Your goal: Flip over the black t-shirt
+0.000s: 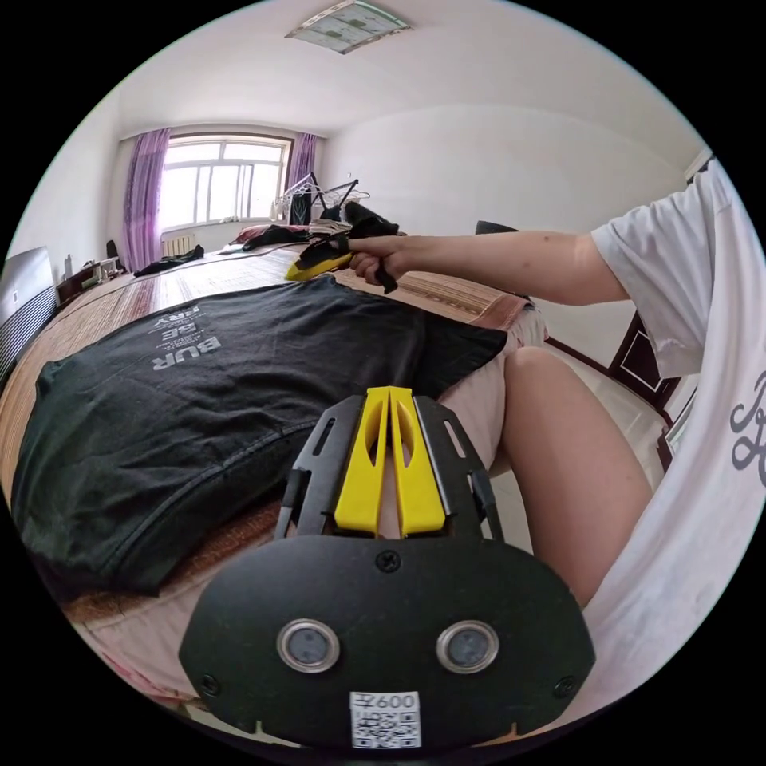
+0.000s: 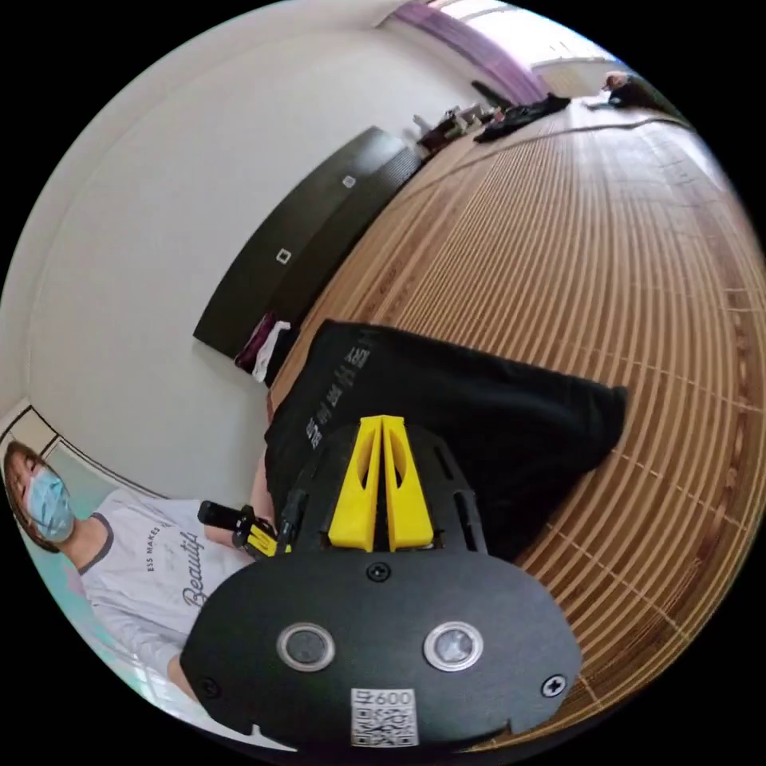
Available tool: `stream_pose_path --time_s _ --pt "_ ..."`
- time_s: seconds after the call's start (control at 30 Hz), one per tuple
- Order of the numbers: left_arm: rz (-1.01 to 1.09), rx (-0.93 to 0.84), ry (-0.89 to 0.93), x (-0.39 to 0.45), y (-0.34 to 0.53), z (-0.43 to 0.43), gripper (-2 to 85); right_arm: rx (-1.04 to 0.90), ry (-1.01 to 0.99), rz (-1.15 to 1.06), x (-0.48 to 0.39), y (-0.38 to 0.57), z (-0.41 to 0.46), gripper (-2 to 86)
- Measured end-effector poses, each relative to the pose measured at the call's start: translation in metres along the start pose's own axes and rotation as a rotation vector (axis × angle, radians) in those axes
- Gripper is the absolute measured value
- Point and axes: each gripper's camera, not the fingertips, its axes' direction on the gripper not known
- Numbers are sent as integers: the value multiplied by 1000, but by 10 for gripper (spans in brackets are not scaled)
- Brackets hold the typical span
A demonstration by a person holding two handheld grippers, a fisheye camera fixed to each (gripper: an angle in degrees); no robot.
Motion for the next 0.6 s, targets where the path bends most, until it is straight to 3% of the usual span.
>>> stream_pose_path --time_s 0.1,0.17,0.27,0.37,0.47,0.6 --pt "-4 -10 5 2 -4 0 1 -14 11 120 32 -10 0 -9" --pt "-7 -17 -4 5 -7 -1 1 165 -7 291 70 -7 -33 -9" --pt "-15 -18 -11 9 -10 -2 0 342 167 437 92 6 -75 -9" --pt "-25 -21 -19 14 -13 -3 0 409 329 359 68 7 -86 -9" --pt "-32 -15 -38 21 -15 -4 1 290 257 93 23 -1 -52 -9" --pt "-10 -25 -72 33 -20 -6 0 -42 65 -23 4 -12 31 -9"
